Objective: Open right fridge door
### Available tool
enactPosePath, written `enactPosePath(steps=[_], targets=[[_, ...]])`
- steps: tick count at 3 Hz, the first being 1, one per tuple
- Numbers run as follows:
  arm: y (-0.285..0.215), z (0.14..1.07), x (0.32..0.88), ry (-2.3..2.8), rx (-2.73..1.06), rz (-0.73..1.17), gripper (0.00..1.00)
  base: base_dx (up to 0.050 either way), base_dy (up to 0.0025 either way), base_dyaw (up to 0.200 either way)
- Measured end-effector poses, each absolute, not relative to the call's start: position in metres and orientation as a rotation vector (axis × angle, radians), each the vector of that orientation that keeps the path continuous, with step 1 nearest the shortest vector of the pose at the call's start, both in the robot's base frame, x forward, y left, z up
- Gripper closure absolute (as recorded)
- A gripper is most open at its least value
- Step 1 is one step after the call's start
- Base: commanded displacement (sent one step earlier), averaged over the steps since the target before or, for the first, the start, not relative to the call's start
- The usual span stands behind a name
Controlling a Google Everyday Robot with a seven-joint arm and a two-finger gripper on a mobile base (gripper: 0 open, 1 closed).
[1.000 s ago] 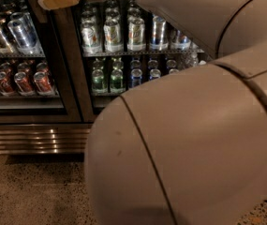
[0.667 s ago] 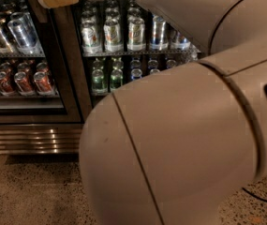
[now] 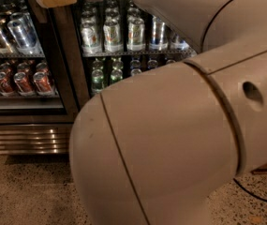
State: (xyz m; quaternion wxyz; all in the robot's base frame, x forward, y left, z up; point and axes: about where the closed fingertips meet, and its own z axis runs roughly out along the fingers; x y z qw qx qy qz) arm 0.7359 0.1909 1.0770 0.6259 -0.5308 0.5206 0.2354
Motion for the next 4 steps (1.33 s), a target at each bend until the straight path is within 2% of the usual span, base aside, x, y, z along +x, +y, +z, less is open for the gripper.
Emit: enactPosePath(steps=[2, 4], targets=[[0.207, 1.084, 0.73, 1.179, -1.22, 0.573, 0.19, 0.0, 0.0, 0.0], [0.198, 1.094, 0.711, 1.218, -1.172, 0.547, 0.33, 0.0, 0.0, 0.0]])
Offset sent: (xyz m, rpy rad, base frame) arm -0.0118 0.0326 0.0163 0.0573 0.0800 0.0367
